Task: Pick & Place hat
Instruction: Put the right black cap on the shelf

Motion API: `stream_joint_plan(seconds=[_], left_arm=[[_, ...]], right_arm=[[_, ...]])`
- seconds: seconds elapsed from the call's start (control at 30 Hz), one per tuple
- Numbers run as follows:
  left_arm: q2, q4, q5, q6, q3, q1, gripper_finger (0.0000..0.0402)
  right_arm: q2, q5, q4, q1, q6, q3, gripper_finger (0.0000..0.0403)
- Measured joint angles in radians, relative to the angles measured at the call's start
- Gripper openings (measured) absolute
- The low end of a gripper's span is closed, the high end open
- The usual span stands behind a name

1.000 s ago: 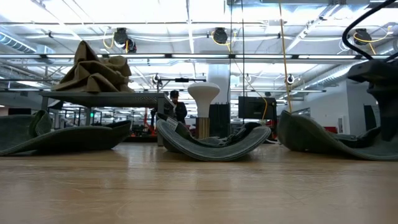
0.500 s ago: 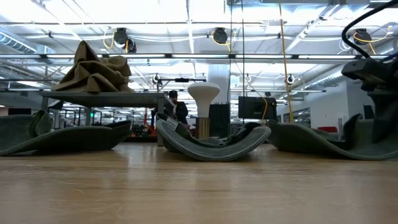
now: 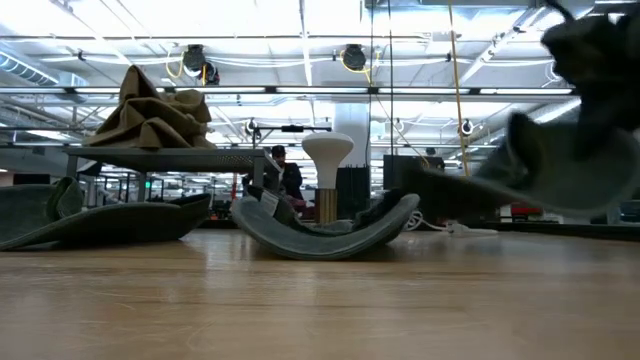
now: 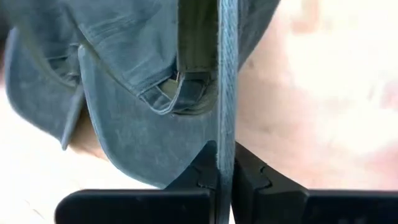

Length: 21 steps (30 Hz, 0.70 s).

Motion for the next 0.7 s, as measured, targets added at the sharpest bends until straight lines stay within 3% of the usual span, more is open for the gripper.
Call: stream_joint_plan(seconds=[0.23, 0.37, 0.7], left_arm=[[0.0, 0.0, -0.058, -0.082, 0.0, 0.0, 0.0186], [0.0, 0.001, -0.104, -0.182, 0.0, 0.001, 0.0186], [0.0, 0.073, -0.104, -0.399, 0.0, 0.001, 0.0186]], right_arm=[[0.0, 0.008, -0.292, -0.09, -0.297, 0.216, 0.0005], [0.0, 0.075, -0.415, -0.141, -0.478, 0.335, 0.0005], [0.027, 0.304, -0.432, -0.277, -1.149, 0.612, 0.0005]])
